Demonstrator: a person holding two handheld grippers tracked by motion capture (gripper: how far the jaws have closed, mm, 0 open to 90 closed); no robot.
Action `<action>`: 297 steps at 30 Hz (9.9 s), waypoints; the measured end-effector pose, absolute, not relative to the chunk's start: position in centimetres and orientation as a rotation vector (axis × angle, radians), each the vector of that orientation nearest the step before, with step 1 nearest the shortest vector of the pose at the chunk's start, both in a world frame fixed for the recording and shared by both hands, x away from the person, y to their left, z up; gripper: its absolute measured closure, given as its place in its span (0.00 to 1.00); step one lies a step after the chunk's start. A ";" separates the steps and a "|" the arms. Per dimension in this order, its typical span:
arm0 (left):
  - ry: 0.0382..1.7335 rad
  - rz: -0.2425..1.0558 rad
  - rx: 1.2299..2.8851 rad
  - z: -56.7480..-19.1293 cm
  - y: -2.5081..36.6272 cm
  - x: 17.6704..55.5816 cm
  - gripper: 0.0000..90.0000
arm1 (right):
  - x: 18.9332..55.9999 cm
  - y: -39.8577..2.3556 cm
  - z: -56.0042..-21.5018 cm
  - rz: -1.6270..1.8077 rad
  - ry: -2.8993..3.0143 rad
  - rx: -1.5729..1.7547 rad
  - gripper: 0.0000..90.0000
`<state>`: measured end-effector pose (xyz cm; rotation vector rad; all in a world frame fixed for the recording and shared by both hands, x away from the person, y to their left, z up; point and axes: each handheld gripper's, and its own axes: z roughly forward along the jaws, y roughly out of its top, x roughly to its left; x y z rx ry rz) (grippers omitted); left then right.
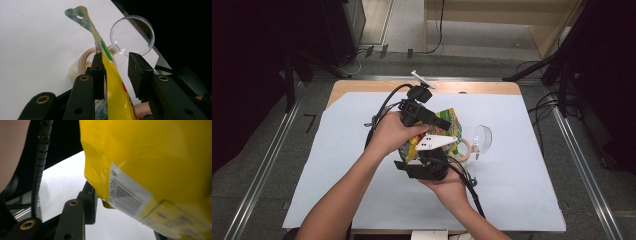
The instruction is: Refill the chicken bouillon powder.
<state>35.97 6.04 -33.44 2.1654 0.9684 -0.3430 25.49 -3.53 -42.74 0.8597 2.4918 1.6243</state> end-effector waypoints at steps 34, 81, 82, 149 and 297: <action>0.957 -0.302 2.152 -32.8 5.8 34.7 0.76 | 24.6 -3.6 -42.6 1.679 2.455 0.879 0.69; 0.949 -0.289 2.149 -32.9 5.7 34.5 0.75 | 24.6 -3.9 -42.7 1.661 2.458 0.855 0.69; 0.949 -0.289 2.149 -32.9 5.7 34.5 0.75 | 24.6 -3.9 -42.7 1.661 2.457 0.854 0.69; 0.943 -0.279 2.155 -32.6 5.2 34.3 0.74 | 24.2 -4.0 -42.4 1.630 2.453 0.847 0.70; 0.915 -0.272 2.159 -32.1 4.8 34.1 0.73 | 24.4 -3.9 -42.8 1.674 2.422 0.832 0.66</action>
